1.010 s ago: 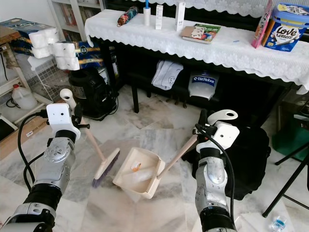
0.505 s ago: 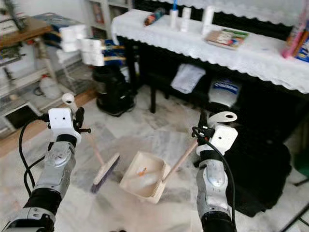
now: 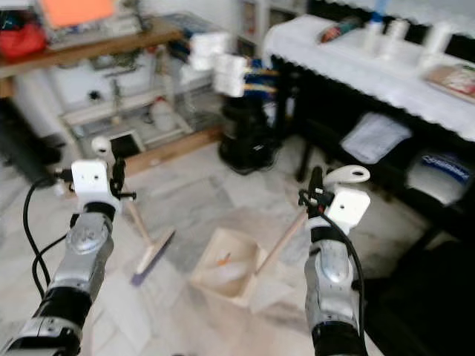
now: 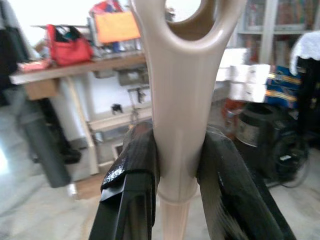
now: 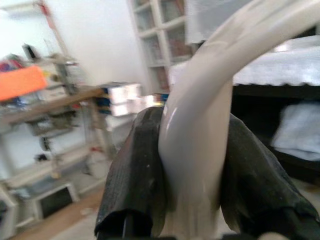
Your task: Sweep floor
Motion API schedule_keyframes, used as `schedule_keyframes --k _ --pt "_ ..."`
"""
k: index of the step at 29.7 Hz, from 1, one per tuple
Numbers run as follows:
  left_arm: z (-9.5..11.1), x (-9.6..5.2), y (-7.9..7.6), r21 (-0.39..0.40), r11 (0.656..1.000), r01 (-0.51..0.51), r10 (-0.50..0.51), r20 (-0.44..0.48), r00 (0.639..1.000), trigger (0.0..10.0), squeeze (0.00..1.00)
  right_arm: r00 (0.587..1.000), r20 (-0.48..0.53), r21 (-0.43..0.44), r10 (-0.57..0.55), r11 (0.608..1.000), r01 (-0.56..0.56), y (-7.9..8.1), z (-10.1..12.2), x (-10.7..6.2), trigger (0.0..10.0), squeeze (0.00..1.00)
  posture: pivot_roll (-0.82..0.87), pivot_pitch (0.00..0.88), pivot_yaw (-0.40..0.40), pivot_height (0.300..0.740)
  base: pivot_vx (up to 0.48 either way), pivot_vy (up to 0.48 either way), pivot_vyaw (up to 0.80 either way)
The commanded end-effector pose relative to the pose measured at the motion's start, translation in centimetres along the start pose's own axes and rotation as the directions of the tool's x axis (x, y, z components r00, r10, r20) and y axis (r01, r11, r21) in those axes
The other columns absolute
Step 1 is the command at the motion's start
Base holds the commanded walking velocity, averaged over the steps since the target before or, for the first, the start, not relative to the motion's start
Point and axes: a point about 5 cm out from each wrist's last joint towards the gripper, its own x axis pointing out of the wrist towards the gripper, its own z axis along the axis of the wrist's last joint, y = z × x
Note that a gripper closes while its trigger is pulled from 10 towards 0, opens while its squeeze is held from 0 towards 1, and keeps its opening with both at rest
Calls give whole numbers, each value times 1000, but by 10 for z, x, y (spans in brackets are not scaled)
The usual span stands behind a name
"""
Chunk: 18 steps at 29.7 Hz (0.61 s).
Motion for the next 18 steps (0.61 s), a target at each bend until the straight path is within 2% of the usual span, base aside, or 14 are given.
schedule_keyframes --k 1,18 --pt "14 5 -2 4 1000 -3 3 64 998 10000 0 998 54 26 -12 1000 11 0 11 5 10000 0 -31 0 34 740 0 0 800" --pt "11 2 -1 1 1000 -28 28 49 998 10000 0 999 44 19 -6 1000 5 -2 12 7 10000 0 -23 0 11 740 0 0 800"
